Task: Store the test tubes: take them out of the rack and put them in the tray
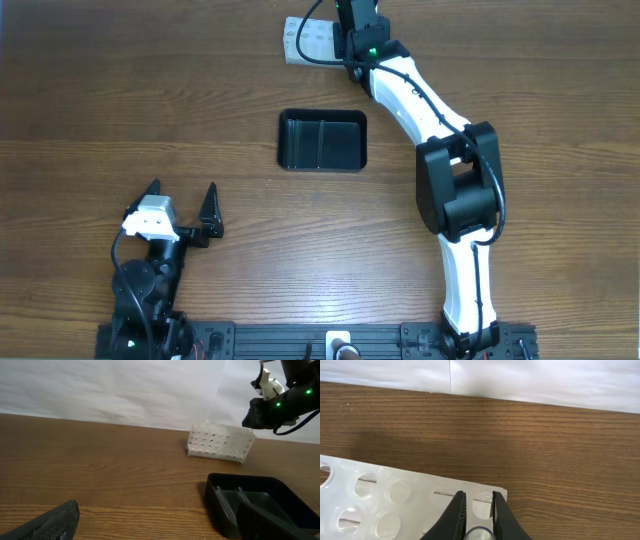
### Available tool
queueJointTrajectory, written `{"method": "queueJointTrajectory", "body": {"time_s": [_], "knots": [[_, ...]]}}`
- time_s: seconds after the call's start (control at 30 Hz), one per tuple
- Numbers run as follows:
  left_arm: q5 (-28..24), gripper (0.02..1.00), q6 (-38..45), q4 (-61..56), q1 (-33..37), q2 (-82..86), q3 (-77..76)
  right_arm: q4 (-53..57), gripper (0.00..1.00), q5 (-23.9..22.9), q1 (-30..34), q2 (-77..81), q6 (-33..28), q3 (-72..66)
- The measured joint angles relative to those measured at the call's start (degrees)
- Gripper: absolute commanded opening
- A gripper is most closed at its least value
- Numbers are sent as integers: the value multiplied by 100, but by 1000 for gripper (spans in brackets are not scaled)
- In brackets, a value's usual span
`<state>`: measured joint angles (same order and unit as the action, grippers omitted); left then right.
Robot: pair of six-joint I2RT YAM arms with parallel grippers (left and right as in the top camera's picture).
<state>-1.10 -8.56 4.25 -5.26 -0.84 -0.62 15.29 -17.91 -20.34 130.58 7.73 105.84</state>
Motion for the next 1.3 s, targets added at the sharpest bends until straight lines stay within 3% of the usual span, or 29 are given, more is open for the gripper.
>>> {"method": "queueJointTrajectory", "body": {"time_s": [0.4, 0.73, 1.0, 1.13, 1.3], "knots": [[0, 1000, 0, 0, 0, 0, 0, 76, 62, 4, 0, -116, 2, 0], [0, 1000, 0, 0, 0, 0, 0, 144, 60, 37, 0, -1838, 7, -15], [0, 1000, 0, 0, 0, 0, 0, 2002, 36, 138, -107, -2789, 509, 22], [-2, 998, 0, 0, 0, 0, 0, 3272, 31, 590, -221, -2697, 890, 9], [0, 1000, 0, 0, 0, 0, 0, 3700, 45, 1137, -391, -2350, 1209, -129]]}}
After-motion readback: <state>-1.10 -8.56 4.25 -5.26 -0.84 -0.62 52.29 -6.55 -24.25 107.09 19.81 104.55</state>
